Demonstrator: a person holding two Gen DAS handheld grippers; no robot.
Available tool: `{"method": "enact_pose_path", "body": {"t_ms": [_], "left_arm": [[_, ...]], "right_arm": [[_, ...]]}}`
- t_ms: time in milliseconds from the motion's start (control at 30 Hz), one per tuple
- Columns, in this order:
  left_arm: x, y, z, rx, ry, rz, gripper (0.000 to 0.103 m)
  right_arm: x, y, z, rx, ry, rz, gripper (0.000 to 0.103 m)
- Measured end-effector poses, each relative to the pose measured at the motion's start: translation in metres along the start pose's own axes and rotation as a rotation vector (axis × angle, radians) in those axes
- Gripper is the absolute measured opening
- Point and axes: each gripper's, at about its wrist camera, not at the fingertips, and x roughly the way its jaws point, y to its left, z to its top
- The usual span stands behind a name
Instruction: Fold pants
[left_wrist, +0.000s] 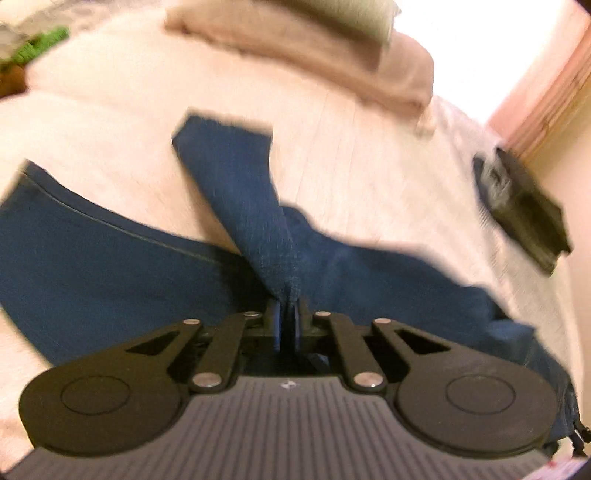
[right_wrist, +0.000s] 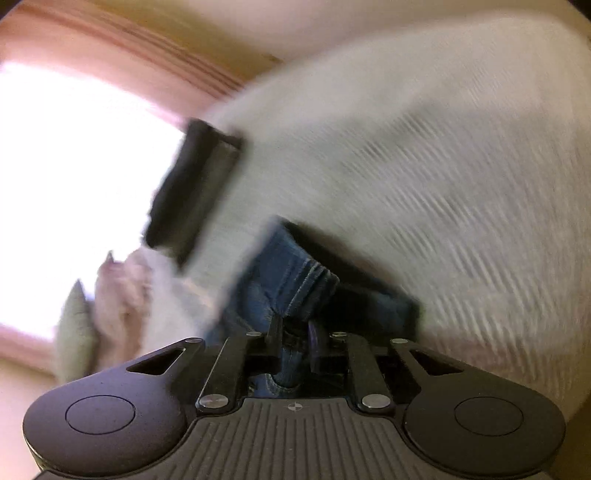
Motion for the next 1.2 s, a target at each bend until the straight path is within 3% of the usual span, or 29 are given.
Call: {"method": "enact_pose_path", "body": {"t_ms": [67,200,333,433,500,533,567,700,800,900,967,1067,1133,1167,1200], "left_arm": [[-0.023,0.002,-0.019,0.044,-0.020,0.015,0.005],[-0.002,0.014,-0.069,0.072,0.111,0.107,0.006],[0.000,0.007,-0.077,0.076,0.064,0.123,0.005],[0.003,0.008,-0.080,0.110,0.105,0.154,0.012],[-0.002,0.006,-0.074,0.132,0.130,0.181,0.021],[-0.010,0.004,-0.073,0.146,0.130,0.193,0.034],[-0.016,0.002,-0.068,0.169,0.130,0.216,0.038],[-0.029,-0.013,-0.036,0.314,0.082,0.281,0.047],[-0.005,-0.026,-0.001,0.397,0.047,0.287,0.052],[0.047,-0.040,0.038,0.407,0.049,0.283,0.053],[0.084,-0.046,0.056,0.404,0.078,0.288,0.053],[0.143,-0.051,0.070,0.464,0.167,0.361,0.047],[0.164,-0.043,0.071,0.480,0.203,0.410,0.015],[0.160,-0.036,0.073,0.460,0.194,0.371,0.004],[0.152,-0.030,0.075,0.429,0.168,0.346,0.003]], "right_arm": [[-0.016,0.002,0.004,-0.019,-0.011,0.016,0.009],[-0.006,-0.020,-0.004,-0.040,0.068,-0.117,0.009],[-0.016,-0.015,-0.007,-0.058,0.016,-0.072,0.009],[-0.001,-0.023,-0.012,-0.097,0.072,-0.168,0.009],[0.005,-0.030,-0.012,-0.041,0.084,-0.170,0.010],[0.006,-0.030,-0.010,-0.010,0.079,-0.163,0.010],[0.007,-0.029,-0.010,-0.004,0.078,-0.166,0.011],[0.013,-0.024,-0.009,-0.017,0.092,-0.193,0.013],[0.018,-0.023,-0.009,0.005,0.091,-0.207,0.015],[0.020,-0.024,-0.012,-0.002,0.082,-0.224,0.015],[0.021,-0.025,-0.014,0.011,0.071,-0.230,0.015],[0.021,-0.027,-0.017,0.028,0.051,-0.235,0.016],[0.022,-0.028,-0.017,0.036,0.046,-0.242,0.016],[0.022,-0.027,-0.017,0.037,0.047,-0.246,0.016],[0.023,-0.026,-0.016,0.035,0.048,-0.251,0.016]]}}
